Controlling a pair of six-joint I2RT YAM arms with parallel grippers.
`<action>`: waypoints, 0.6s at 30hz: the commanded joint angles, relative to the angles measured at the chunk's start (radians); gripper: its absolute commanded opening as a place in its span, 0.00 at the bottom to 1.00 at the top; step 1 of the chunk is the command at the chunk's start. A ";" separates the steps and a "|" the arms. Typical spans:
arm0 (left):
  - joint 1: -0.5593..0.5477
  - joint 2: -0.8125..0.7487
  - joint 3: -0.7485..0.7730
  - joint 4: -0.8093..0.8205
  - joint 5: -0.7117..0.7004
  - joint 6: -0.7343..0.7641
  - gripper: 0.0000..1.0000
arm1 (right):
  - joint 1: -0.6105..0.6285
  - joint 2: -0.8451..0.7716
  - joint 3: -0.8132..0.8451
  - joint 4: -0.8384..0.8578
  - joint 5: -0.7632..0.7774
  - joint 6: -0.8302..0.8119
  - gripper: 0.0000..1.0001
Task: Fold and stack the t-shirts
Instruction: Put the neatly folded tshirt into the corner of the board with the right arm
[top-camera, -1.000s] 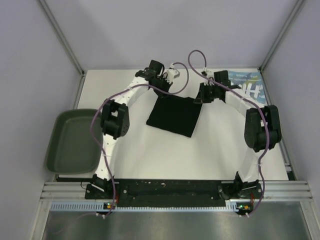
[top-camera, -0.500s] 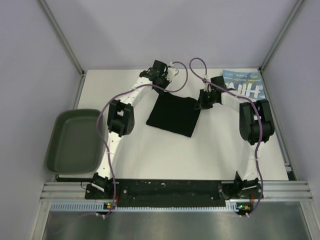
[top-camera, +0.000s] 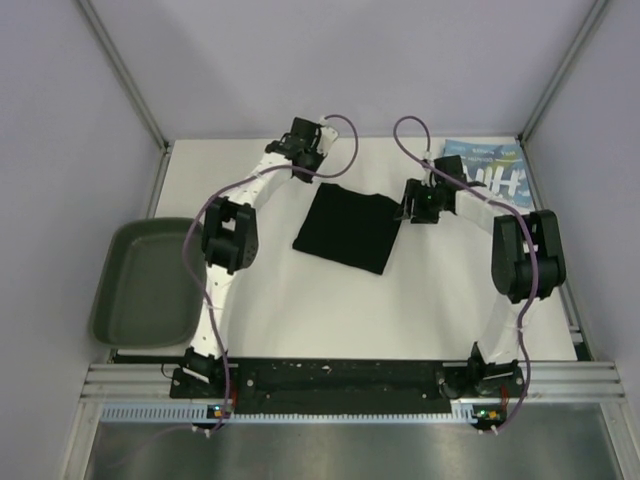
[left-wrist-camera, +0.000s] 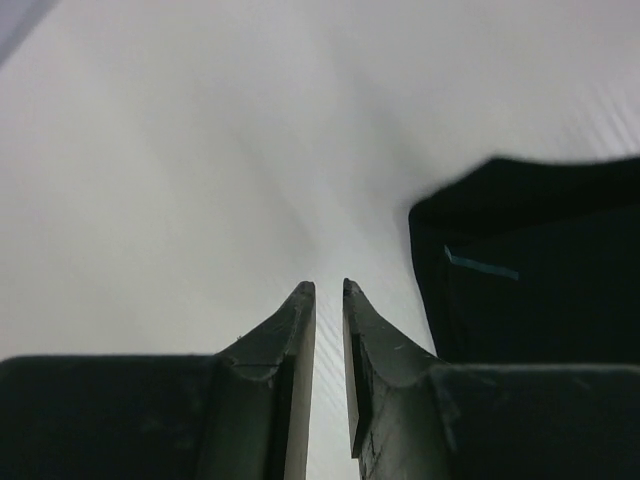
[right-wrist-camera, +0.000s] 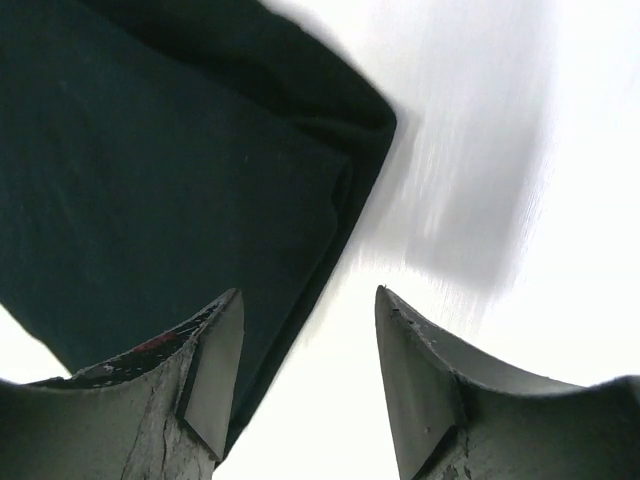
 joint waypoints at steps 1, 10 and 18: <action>0.011 -0.274 -0.177 0.052 0.105 -0.027 0.21 | -0.005 -0.101 -0.066 0.020 -0.045 0.031 0.55; 0.010 -0.532 -0.630 0.044 0.333 -0.139 0.28 | -0.006 -0.109 -0.185 0.138 -0.198 0.145 0.57; 0.008 -0.552 -0.808 0.143 0.393 -0.234 0.29 | -0.015 -0.069 -0.280 0.275 -0.263 0.240 0.57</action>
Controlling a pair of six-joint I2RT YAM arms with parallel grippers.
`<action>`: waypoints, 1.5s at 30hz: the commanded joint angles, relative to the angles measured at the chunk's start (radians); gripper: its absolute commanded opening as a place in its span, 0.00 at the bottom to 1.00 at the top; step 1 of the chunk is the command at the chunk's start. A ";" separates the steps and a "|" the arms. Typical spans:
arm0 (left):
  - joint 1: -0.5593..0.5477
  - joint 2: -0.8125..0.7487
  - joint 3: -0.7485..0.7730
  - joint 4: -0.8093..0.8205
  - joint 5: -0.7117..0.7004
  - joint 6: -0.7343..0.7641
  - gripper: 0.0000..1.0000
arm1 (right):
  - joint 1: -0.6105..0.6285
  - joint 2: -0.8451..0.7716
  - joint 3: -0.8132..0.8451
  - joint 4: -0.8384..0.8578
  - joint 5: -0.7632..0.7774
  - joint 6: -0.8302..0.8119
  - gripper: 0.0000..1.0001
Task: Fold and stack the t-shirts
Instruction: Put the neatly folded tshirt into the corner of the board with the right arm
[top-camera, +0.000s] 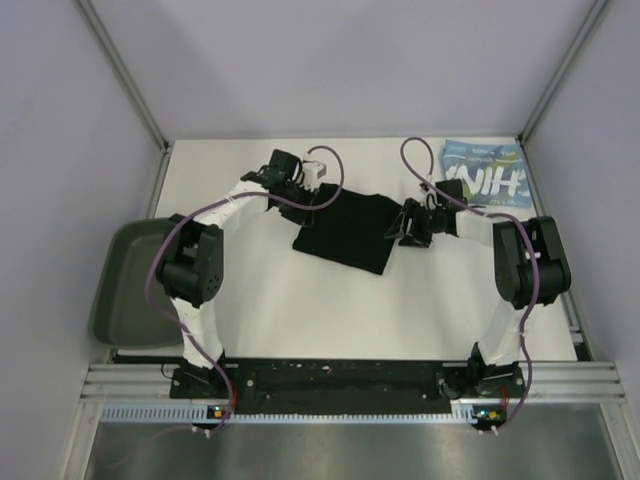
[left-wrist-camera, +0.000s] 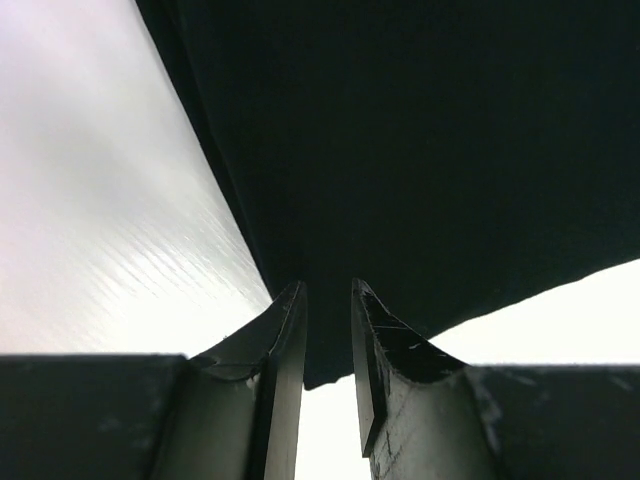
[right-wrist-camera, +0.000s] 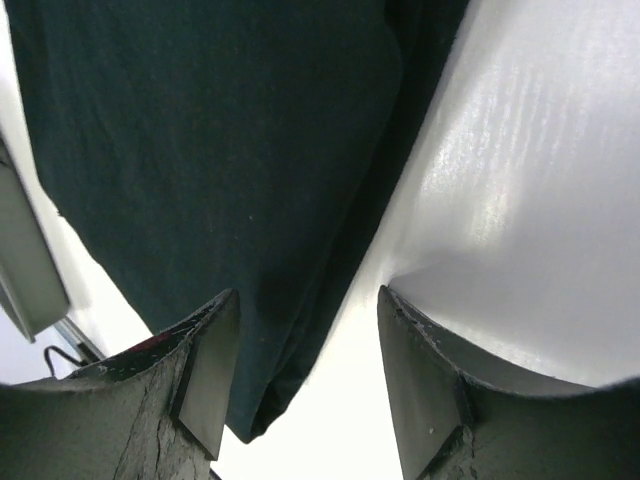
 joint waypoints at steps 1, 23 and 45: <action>0.002 0.001 -0.049 0.065 0.050 -0.065 0.29 | -0.016 0.014 -0.043 0.147 -0.069 0.078 0.57; 0.002 0.031 -0.202 0.101 0.085 -0.105 0.28 | -0.036 0.169 -0.063 0.406 -0.214 0.247 0.27; 0.114 -0.126 -0.101 0.036 0.110 -0.058 0.99 | -0.062 0.156 0.294 -0.208 -0.083 -0.231 0.00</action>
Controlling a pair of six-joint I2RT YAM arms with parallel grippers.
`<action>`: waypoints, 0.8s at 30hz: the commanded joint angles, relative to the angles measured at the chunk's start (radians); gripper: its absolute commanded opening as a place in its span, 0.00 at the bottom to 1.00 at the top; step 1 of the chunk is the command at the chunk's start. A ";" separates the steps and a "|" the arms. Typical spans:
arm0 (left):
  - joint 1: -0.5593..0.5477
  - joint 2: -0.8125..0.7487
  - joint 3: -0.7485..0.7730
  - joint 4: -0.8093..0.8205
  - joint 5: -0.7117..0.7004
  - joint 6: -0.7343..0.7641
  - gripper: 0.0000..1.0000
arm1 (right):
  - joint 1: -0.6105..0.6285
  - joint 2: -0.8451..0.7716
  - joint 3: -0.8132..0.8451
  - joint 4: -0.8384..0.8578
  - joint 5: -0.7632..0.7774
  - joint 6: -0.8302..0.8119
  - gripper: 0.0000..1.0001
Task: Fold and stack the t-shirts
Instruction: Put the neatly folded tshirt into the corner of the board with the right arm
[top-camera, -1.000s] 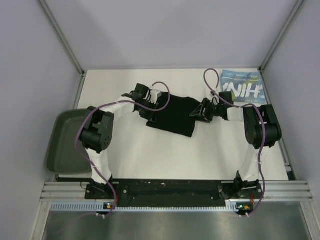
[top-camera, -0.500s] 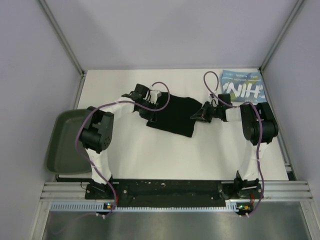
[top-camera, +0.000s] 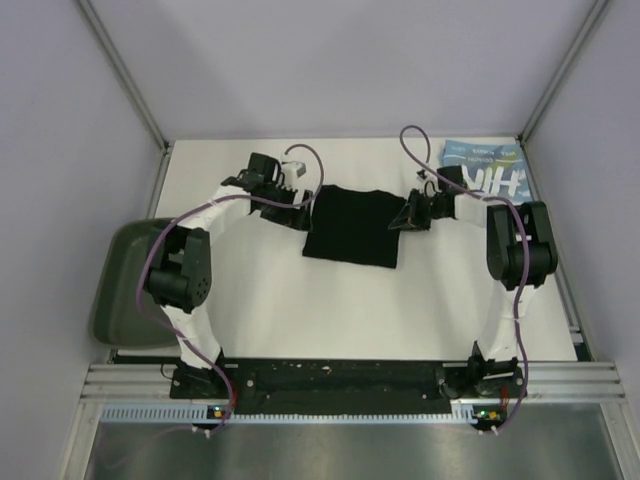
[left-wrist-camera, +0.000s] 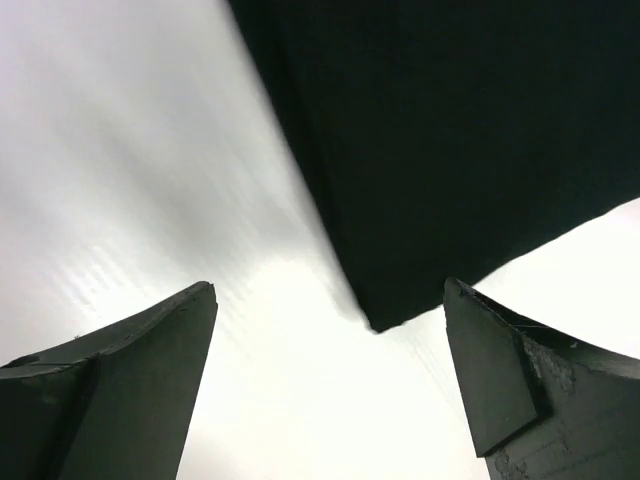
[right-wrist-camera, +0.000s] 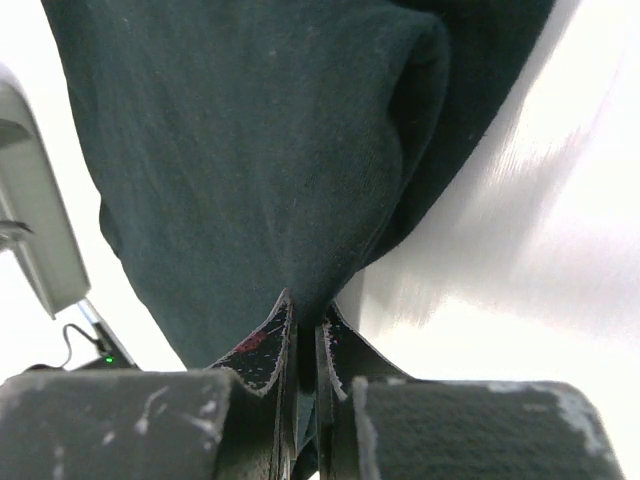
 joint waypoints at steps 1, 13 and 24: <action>0.046 -0.069 0.056 -0.008 -0.003 0.033 0.99 | -0.020 -0.007 0.182 -0.287 0.103 -0.245 0.00; 0.060 -0.087 0.076 -0.013 -0.070 0.083 0.99 | -0.020 0.000 0.480 -0.626 0.462 -0.604 0.00; 0.060 -0.106 0.059 -0.027 -0.134 0.143 0.99 | -0.019 0.115 0.810 -0.758 0.699 -0.728 0.00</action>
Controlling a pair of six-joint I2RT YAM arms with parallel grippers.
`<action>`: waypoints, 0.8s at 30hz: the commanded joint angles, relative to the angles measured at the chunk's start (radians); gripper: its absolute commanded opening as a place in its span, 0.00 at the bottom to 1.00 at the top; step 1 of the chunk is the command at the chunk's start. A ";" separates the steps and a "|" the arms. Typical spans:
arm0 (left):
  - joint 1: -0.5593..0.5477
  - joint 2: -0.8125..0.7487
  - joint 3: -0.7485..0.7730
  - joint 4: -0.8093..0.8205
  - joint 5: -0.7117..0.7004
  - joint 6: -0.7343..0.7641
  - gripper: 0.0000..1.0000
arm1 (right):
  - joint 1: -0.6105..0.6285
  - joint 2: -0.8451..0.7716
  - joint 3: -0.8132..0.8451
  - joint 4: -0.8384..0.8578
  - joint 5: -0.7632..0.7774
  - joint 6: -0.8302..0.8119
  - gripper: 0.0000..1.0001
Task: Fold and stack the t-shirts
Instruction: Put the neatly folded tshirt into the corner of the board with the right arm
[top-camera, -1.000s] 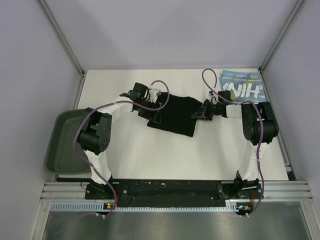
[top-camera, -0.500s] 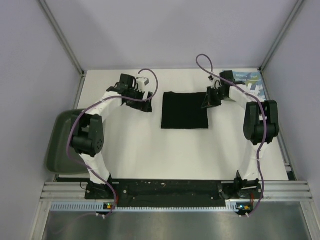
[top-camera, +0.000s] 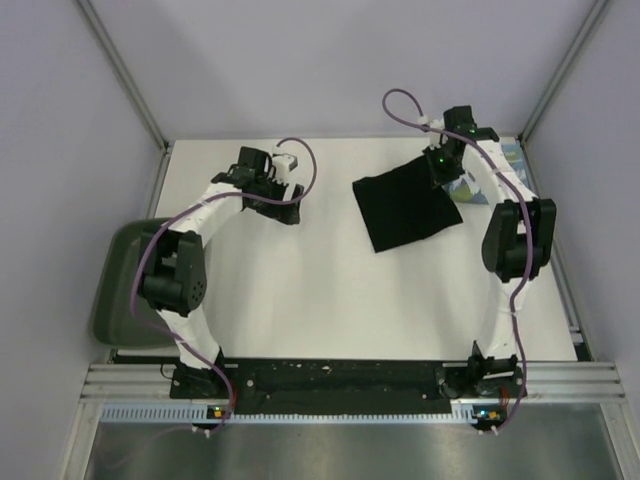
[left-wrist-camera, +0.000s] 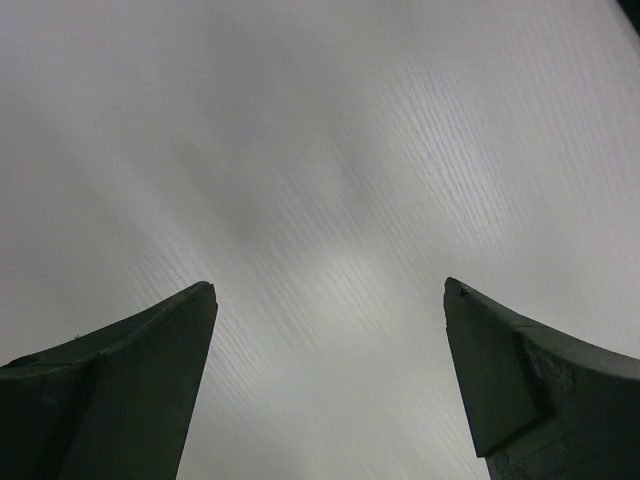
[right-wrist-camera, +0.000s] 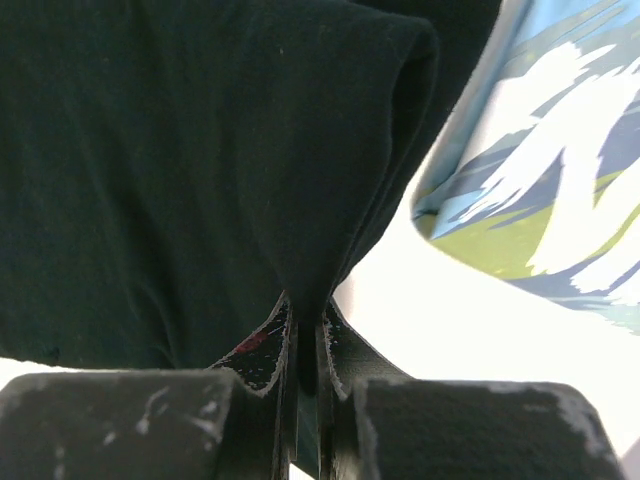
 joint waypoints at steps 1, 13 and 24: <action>-0.001 -0.063 0.023 -0.009 -0.044 0.048 0.99 | -0.016 0.075 0.168 -0.063 0.142 -0.060 0.00; -0.003 -0.032 0.042 -0.034 -0.041 0.087 0.99 | -0.014 0.192 0.464 -0.083 0.367 -0.112 0.00; -0.003 -0.038 0.038 -0.038 -0.044 0.098 0.99 | -0.053 0.206 0.593 -0.072 0.435 -0.147 0.00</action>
